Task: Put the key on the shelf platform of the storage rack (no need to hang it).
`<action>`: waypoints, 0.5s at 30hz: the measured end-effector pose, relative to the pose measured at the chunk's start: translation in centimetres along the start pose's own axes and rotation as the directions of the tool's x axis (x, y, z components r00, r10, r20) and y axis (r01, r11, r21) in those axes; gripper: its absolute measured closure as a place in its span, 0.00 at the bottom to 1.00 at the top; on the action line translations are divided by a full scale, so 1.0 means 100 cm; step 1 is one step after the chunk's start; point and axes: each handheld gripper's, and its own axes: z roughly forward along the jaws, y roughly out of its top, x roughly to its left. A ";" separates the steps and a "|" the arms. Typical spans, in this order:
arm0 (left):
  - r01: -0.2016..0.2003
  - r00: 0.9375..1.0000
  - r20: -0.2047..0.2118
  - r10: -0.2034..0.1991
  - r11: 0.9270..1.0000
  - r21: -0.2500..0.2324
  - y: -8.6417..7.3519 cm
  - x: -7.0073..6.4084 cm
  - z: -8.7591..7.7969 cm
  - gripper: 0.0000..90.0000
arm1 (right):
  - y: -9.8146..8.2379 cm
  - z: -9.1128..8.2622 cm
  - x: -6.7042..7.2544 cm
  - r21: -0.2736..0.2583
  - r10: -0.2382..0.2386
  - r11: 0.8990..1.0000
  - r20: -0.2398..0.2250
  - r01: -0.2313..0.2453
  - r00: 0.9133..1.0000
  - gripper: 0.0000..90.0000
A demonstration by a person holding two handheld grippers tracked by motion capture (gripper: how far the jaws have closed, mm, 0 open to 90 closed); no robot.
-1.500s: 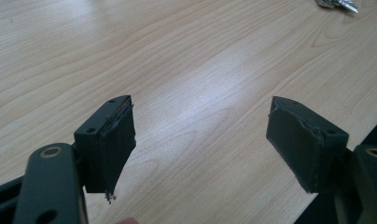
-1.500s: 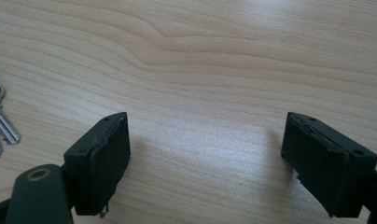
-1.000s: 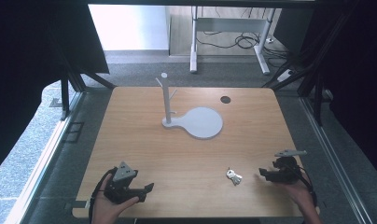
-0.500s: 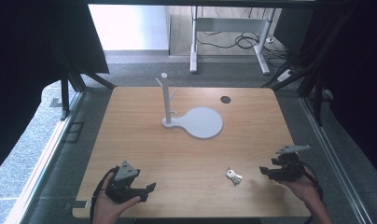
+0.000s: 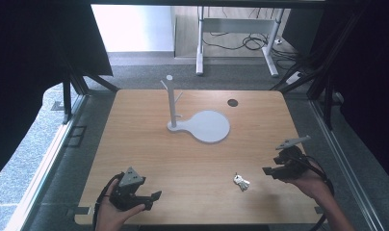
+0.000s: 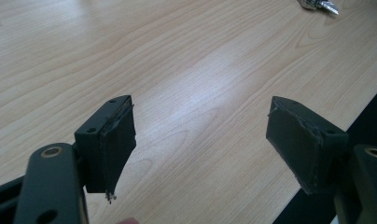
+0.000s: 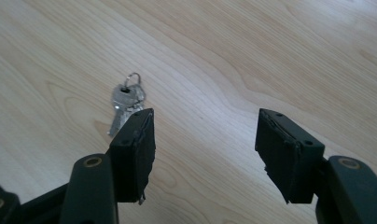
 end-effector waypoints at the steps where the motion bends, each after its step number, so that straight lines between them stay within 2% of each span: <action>1: -0.001 1.000 0.003 0.001 1.000 0.004 0.000 0.000 0.001 0.27 | 0.003 0.000 0.002 0.005 -0.005 1.000 -0.004 0.005 1.000 0.42; 9: 0.003 1.000 0.006 -0.003 1.000 0.010 -0.002 0.003 0.002 0.27 | 0.018 0.016 0.015 0.086 -0.050 0.995 -0.027 0.053 0.998 0.45; 15: 0.003 1.000 0.001 -0.003 1.000 -0.001 -0.001 0.002 0.000 0.27 | 0.021 0.026 0.022 0.115 -0.066 0.991 -0.029 0.069 0.997 0.45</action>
